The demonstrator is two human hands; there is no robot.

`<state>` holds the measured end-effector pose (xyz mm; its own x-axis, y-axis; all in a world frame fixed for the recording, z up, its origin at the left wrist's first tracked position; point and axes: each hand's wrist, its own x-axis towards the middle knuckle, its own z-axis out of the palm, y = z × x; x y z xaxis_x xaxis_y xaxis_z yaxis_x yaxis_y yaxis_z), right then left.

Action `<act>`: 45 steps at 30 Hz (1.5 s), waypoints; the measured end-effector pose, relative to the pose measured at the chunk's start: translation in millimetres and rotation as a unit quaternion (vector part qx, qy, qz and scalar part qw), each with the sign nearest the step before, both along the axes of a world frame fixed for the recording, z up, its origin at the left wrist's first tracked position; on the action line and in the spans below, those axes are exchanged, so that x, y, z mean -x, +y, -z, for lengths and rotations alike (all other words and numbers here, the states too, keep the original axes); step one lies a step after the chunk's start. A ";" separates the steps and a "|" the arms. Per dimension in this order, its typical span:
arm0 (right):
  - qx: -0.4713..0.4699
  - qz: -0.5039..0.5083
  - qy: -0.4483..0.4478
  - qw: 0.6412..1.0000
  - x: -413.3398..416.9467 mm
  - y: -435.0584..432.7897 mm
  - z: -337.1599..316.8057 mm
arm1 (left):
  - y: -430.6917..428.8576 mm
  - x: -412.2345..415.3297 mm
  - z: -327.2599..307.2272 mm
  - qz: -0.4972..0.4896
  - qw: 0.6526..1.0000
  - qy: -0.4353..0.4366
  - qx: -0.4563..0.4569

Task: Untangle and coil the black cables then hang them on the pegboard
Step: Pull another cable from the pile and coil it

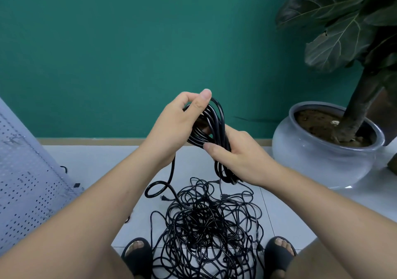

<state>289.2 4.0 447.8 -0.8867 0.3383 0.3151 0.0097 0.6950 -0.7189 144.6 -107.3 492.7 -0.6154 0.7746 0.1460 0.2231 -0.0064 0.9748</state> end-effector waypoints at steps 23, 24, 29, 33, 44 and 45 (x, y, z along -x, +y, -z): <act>0.276 -0.075 -0.097 0.953 27.1 -20.6 3.2 | 18.7 0.8 -2.9 0.026 0.988 -0.152 -0.020; 0.286 -0.073 -0.086 0.952 27.3 -20.7 4.2 | 19.0 0.0 -3.4 0.027 0.988 -0.149 -0.021; 0.338 -0.064 -0.052 0.938 27.1 -21.0 7.1 | 19.9 -2.4 -3.1 0.016 0.993 -0.104 -0.045; 0.304 -0.029 -0.045 0.951 22.9 -8.7 3.8 | 19.8 -0.8 3.4 0.020 0.996 -0.071 -0.055; 0.336 0.049 0.075 0.937 -2.2 35.3 -13.9 | 1.5 -2.1 44.1 0.214 0.951 -0.035 0.220; 0.338 0.048 0.076 0.937 -2.8 36.0 -13.7 | 0.6 -0.8 44.8 0.207 0.954 -0.035 0.215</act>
